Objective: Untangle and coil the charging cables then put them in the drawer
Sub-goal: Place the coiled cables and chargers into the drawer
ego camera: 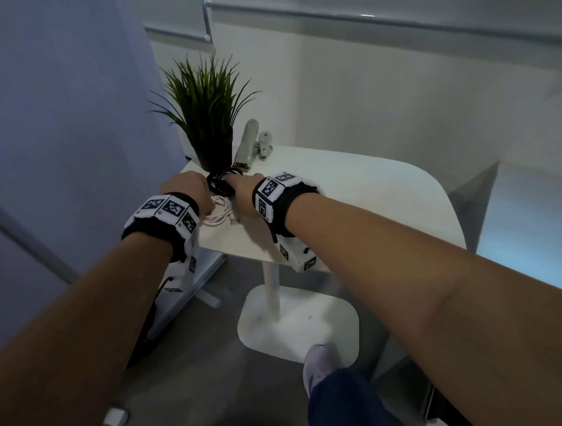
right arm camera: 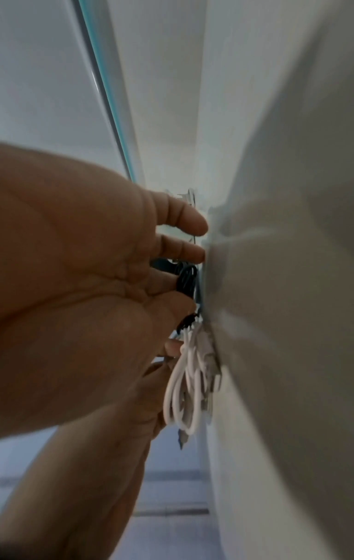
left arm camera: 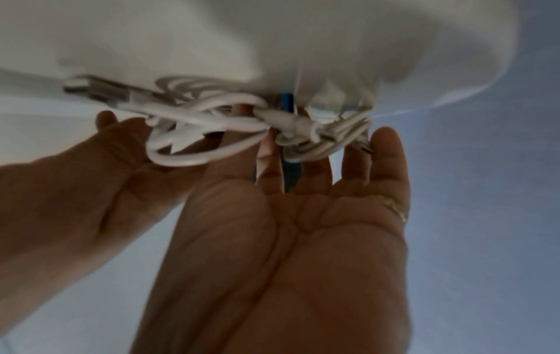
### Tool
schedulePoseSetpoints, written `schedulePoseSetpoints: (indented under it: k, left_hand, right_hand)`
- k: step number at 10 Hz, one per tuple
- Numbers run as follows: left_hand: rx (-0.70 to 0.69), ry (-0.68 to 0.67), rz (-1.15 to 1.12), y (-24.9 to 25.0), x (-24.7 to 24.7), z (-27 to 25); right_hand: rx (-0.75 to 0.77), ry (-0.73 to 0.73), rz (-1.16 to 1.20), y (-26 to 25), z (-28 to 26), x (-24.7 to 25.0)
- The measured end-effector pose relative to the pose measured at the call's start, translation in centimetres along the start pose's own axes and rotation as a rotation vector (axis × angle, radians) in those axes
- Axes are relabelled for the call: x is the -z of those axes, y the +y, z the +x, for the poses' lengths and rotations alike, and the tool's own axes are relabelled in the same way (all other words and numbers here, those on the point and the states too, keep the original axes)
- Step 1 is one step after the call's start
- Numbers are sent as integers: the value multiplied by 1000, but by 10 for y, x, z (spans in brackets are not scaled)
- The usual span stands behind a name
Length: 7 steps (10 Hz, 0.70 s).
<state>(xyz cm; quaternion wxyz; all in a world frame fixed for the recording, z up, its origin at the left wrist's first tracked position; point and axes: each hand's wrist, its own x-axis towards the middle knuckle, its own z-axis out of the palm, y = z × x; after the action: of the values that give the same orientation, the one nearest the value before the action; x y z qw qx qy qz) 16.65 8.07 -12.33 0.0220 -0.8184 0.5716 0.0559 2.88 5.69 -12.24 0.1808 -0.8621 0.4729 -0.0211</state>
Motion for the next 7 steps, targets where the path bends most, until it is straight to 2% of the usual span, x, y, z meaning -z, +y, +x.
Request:
schedulePoseSetpoints:
  k: [1, 3, 4, 5, 7]
  left_hand:
    - [3, -37, 27, 2, 2, 4]
    - [-26, -4, 152, 4, -2, -4]
    - [-54, -20, 154, 12, -6, -15]
    - [-68, -27, 31, 20, -6, -28]
    - [-190, -5, -186, 50, 2, -58]
  right_hand:
    - [54, -12, -74, 1, 5, -3]
    - [28, 104, -125, 12, -12, 1]
    - [15, 71, -236, 21, -31, 5]
    - [11, 4, -380, 31, -46, 7]
    - [-101, 33, -405, 65, -92, 5]
